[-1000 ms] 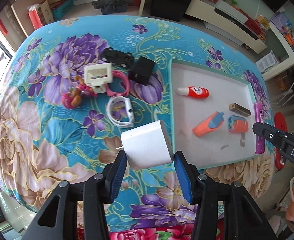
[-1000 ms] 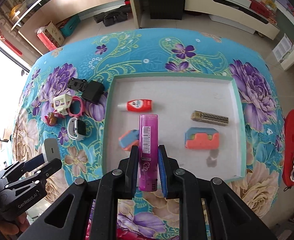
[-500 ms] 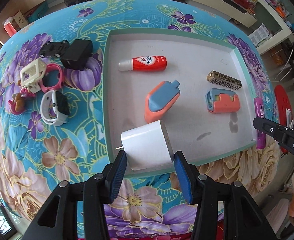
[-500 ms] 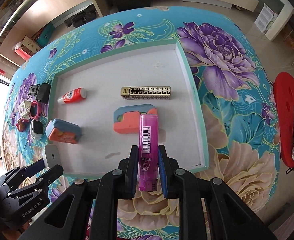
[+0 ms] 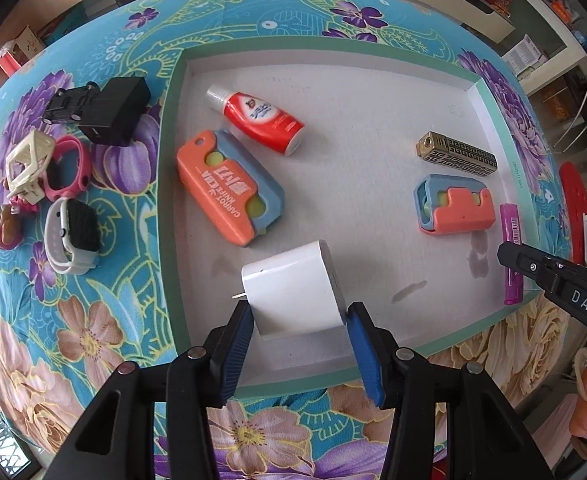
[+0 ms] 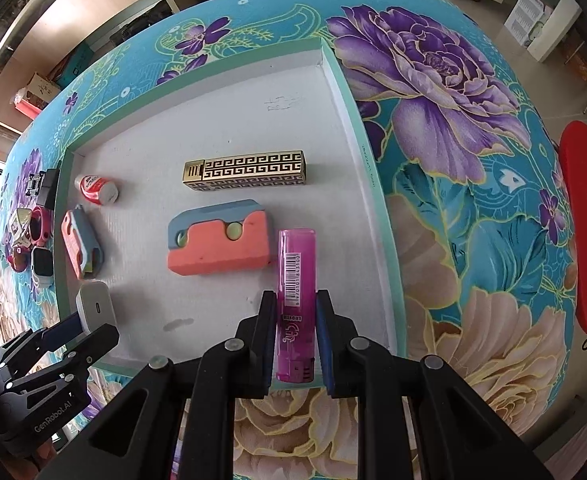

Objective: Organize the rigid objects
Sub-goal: 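Carry the lighter and charger into the white tray and open both tools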

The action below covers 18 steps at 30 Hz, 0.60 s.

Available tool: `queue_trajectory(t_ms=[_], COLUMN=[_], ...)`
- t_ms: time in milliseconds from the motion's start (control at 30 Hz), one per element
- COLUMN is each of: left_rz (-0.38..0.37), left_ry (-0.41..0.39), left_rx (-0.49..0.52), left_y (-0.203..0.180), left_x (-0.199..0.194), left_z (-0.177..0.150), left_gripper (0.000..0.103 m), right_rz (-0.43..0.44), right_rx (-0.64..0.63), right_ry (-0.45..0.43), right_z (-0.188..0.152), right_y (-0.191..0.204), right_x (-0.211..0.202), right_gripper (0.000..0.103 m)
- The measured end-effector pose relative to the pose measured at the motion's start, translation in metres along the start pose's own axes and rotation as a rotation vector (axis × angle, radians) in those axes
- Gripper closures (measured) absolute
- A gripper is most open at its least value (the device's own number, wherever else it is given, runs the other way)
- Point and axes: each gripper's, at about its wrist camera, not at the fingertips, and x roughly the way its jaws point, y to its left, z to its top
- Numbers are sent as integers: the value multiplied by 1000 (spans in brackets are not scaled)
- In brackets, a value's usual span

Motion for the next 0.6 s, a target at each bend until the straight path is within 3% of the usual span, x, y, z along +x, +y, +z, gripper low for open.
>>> queue_trajectory(t_ms=[200,300,367,400,600], left_rz=[-6,-13,-16,-16,-7], left_ry=[-1,-3,-9,-11,-47], left_rx=[15,32,41,46,40], left_y=[-9,-15,-19,-20,-11], left_x=[0,-6,-12,-15,-46], left_z=[7,4,2,2,-4], left_gripper=[50,39,36,35,27], right_rz=[-1,3,-3,-3,-7], right_rx=[10,16,14,17,0], right_ry=[3,7,-1,-6,-36], right_z=[-1,-1,-3,-4,-12], right_y=[-2,-2,-3,-3,2], right_x=[4,5,1,-1,-24], right_gripper=[83,82,66,63,62])
